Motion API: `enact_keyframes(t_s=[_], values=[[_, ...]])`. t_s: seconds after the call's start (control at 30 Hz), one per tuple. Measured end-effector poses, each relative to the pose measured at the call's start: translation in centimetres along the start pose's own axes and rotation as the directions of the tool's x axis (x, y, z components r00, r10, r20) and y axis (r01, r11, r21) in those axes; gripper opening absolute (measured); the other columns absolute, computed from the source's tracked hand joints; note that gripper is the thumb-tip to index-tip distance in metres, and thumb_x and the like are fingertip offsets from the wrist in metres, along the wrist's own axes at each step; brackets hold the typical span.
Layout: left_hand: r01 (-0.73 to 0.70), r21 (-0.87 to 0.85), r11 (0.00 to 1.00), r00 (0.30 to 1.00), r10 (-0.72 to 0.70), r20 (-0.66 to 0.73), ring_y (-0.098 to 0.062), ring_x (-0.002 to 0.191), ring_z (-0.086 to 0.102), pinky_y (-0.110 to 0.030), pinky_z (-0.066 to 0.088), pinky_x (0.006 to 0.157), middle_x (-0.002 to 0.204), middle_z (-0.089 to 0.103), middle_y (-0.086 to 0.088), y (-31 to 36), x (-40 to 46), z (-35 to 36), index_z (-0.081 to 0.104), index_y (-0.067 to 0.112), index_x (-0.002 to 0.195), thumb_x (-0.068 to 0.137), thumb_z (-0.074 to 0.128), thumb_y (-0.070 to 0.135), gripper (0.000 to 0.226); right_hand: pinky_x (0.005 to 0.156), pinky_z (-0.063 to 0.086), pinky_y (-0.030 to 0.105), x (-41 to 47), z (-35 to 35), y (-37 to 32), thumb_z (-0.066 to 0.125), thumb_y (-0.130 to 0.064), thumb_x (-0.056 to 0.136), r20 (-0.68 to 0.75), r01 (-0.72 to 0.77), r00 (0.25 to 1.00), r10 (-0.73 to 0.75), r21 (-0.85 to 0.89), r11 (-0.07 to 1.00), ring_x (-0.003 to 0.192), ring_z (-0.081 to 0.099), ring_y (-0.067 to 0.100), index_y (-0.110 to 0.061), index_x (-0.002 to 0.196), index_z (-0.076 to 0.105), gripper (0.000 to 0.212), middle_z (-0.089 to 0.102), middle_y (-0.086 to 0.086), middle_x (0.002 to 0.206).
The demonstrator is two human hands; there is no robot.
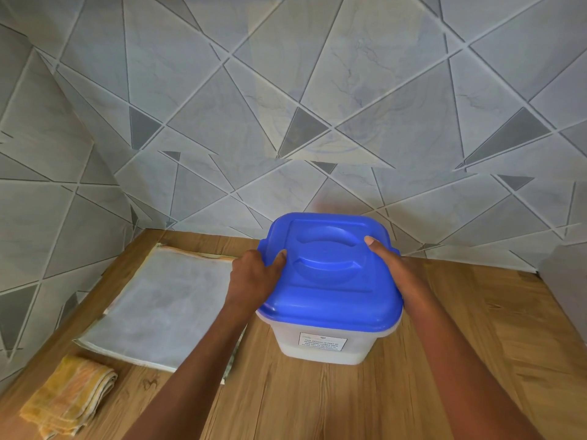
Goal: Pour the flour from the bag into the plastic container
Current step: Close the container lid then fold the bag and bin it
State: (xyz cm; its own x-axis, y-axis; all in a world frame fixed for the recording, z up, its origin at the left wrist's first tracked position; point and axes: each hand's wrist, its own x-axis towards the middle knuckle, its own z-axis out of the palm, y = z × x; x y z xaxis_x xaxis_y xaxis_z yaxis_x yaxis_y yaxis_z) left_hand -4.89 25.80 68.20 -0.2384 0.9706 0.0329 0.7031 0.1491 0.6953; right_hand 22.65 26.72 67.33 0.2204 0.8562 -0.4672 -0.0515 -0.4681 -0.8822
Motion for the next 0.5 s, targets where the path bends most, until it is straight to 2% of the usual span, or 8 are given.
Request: enact_keyframes(t_s=[0.03, 0.1, 0.17, 0.2, 0.27, 0.33, 0.5], values=[[0.003, -0.002, 1.000, 1.000, -0.003, -0.003, -0.012, 0.054, 0.038, -0.025, 0.030, 0.051, 0.059, 0.037, 0.001, -0.1, 0.1, 0.0, 0.035, 0.014, 0.062, 0.094, 0.061, 0.054, 0.056, 0.088, 0.061, 0.043, -0.1, 0.0, 0.0, 0.086, -0.074, 0.048, -0.014, 0.003, 1.000, -0.004, -0.012, 1.000, 0.089, 0.076, 0.023, -0.022, 0.103, 0.076, 0.076, 0.079, -0.001, 0.100], [0.010, -0.005, 1.000, 1.000, -0.010, -0.011, -0.013, 0.056, 0.040, -0.027, 0.032, 0.052, 0.060, 0.039, 0.001, -0.3, 0.1, 0.1, 0.037, 0.015, 0.063, 0.093, 0.061, 0.055, 0.056, 0.083, 0.061, 0.040, -0.5, 0.2, 0.1, 0.084, -0.077, 0.050, -0.143, 0.063, 0.987, -0.075, -0.090, 0.994, 0.084, 0.075, 0.022, -0.015, 0.092, 0.075, 0.075, 0.078, 0.001, 0.092], [0.001, -0.013, 1.000, 1.000, -0.001, -0.017, -0.014, 0.055, 0.041, -0.028, 0.032, 0.052, 0.059, 0.040, 0.001, -0.5, 0.2, 0.3, 0.038, 0.015, 0.063, 0.093, 0.061, 0.057, 0.056, 0.073, 0.058, 0.039, -0.8, 0.4, -0.1, 0.080, -0.077, 0.055, -0.322, 0.150, 0.920, -0.222, -0.233, 0.961, 0.078, 0.070, 0.021, -0.007, 0.081, 0.063, 0.077, 0.073, 0.005, 0.087], [-0.006, -0.016, 1.000, 1.000, 0.006, -0.016, -0.014, 0.055, 0.042, -0.027, 0.032, 0.052, 0.059, 0.040, 0.002, -0.6, 0.2, 0.3, 0.039, 0.015, 0.064, 0.092, 0.061, 0.058, 0.056, 0.071, 0.058, 0.041, -0.9, 0.5, -0.1, 0.078, -0.079, 0.056, -0.368, 0.175, 0.885, -0.286, -0.305, 0.936, 0.078, 0.068, 0.021, -0.009, 0.079, 0.057, 0.076, 0.070, 0.004, 0.087], [-0.017, -0.021, 1.000, 1.000, 0.017, -0.013, -0.014, 0.055, 0.043, -0.026, 0.034, 0.053, 0.059, 0.041, 0.001, -0.9, 0.3, 0.6, 0.041, 0.015, 0.065, 0.092, 0.060, 0.059, 0.055, 0.067, 0.058, 0.044, -1.0, 0.6, 0.0, 0.073, -0.082, 0.058, -0.364, 0.207, 0.858, -0.363, -0.403, 0.892, 0.076, 0.067, 0.025, -0.013, 0.075, 0.050, 0.075, 0.066, 0.004, 0.083], [-0.025, -0.020, 0.999, 1.000, 0.025, -0.015, -0.014, 0.055, 0.045, -0.025, 0.034, 0.053, 0.059, 0.042, 0.000, -1.2, 0.4, 0.6, 0.043, 0.013, 0.066, 0.091, 0.059, 0.060, 0.056, 0.066, 0.056, 0.045, -1.0, 0.7, -0.2, 0.072, -0.080, 0.061, -0.333, 0.217, 0.861, -0.384, -0.442, 0.870, 0.077, 0.067, 0.029, -0.013, 0.073, 0.048, 0.072, 0.063, 0.005, 0.079], [-0.029, -0.028, 0.999, 0.999, 0.028, -0.038, -0.016, 0.055, 0.047, -0.025, 0.035, 0.052, 0.057, 0.043, 0.000, -1.2, 0.2, 0.6, 0.045, 0.013, 0.065, 0.090, 0.061, 0.061, 0.057, 0.072, 0.055, 0.042, -0.8, 0.6, -1.3, 0.075, -0.068, 0.071, -0.270, 0.135, 0.924, -0.272, -0.437, 0.889, 0.090, 0.066, 0.029, -0.006, 0.100, 0.055, 0.071, 0.064, 0.006, 0.096]])
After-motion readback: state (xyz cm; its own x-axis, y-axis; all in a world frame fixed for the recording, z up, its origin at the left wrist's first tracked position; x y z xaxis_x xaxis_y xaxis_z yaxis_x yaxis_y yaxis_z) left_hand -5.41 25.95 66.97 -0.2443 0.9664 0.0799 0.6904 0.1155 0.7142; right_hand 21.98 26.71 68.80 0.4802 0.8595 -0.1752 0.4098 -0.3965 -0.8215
